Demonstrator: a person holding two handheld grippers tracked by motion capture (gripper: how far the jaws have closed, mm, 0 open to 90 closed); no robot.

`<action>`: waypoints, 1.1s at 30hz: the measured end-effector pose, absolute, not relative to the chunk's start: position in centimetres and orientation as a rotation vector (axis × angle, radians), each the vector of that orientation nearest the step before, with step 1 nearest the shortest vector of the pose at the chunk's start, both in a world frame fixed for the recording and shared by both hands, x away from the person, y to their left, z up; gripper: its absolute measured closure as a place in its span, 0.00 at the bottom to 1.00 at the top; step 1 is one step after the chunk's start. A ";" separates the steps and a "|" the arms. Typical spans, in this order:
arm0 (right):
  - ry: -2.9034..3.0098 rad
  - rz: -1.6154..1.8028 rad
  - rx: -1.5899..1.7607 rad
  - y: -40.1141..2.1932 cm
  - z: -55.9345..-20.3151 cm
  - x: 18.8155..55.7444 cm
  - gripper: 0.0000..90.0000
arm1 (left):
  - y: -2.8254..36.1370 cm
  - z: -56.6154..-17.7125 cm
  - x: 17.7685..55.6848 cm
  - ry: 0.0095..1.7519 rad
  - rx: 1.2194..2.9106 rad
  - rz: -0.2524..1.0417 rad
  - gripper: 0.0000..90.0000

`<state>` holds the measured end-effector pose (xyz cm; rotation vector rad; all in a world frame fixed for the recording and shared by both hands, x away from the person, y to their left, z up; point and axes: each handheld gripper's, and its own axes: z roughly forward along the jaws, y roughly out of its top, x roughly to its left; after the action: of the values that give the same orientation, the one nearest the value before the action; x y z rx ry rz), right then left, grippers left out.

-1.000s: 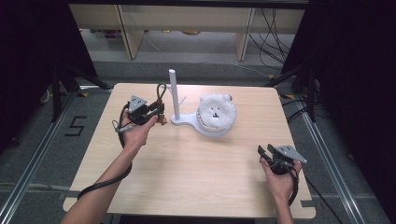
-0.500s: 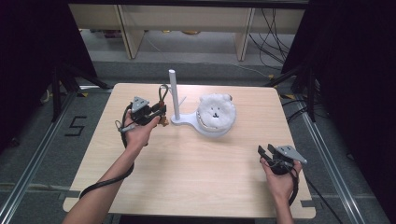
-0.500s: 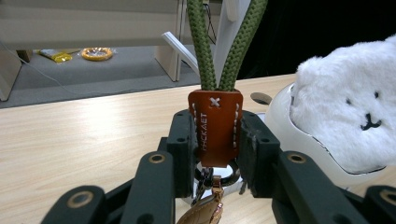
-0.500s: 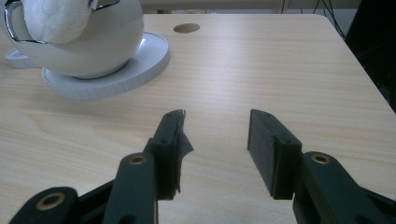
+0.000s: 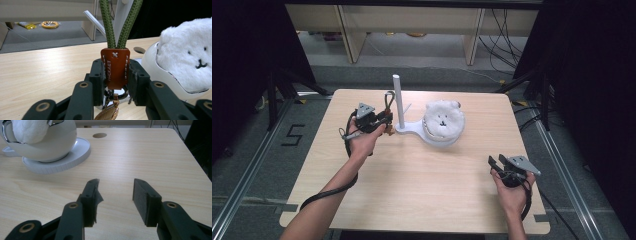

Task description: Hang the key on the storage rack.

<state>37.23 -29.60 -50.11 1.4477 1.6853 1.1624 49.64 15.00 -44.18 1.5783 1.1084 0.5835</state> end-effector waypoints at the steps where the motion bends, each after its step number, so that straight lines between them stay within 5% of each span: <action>1: 1.686 1.163 1.448 -29.6 -50.1 37.2 0.63 | 15.0 -44.2 49.6 1.108 1.578 0.584 0.75; 33: 1.663 1.173 1.484 -29.4 -50.0 37.0 0.62 | 14.3 -45.1 50.6 1.095 1.631 0.566 0.68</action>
<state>37.03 -29.37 -50.01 1.4837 1.6627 1.1734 50.55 14.32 -45.12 1.6313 1.0952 0.5658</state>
